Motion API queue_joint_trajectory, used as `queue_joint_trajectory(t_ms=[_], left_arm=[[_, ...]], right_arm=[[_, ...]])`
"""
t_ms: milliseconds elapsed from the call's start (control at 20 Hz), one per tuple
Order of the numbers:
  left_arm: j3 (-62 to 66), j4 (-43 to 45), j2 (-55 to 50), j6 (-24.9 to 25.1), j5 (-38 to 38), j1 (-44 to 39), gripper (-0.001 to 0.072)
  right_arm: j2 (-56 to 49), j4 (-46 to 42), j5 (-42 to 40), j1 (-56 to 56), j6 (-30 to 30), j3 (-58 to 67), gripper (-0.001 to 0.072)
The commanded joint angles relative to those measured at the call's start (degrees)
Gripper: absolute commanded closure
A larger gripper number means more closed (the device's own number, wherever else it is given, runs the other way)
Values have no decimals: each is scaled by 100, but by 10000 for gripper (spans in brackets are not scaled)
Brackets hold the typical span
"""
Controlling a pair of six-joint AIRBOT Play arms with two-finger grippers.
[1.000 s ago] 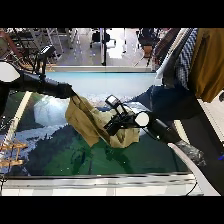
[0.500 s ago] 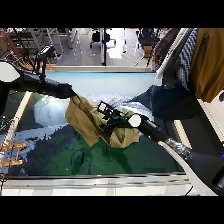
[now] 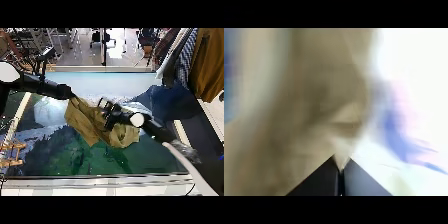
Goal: Fold the clothes and pants, and hang the long-sleeved shirts on hangers.
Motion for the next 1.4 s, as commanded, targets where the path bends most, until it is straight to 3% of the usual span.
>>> queue_joint_trajectory(t_ms=[0,50,100,300,550,600,650,700,900,1000,1200,1350], left_arm=[[-2,197,-2,-2,-140,4,697],[-2,146,-2,-7,-107,0,697],[-2,72,-2,-31,-55,-9,697],[-2,-164,-2,-181,103,-7,697],[-4,227,-7,-472,125,44,677],[-4,435,-7,-614,98,57,565],[-7,695,-7,-719,-11,81,380],[-9,1088,-7,-763,-293,127,273],[-343,3611,155,-763,-1902,533,274],[-1034,4229,627,-894,-1676,1143,274],[-2997,4232,1683,-973,-675,3126,276],[-4315,4061,1867,-778,350,4306,289]], right_arm=[[1008,-2839,-199,-455,4367,601,699],[1207,-3040,-39,-595,5171,946,699],[1268,-3042,236,-645,5403,1281,699],[962,-3038,1067,-409,5552,1834,698],[83,-2966,1460,-369,6339,1834,698],[-50,-2852,1475,-332,6380,1834,698],[-136,-2785,1475,-282,6378,1834,698],[-199,-2787,1502,-197,6378,1834,698],[-254,-3003,1884,122,6360,1834,698],[-254,-2981,1991,155,6352,1834,697],[-256,-2992,1856,157,6186,1834,697],[-262,-2986,1432,157,6170,1834,696]])
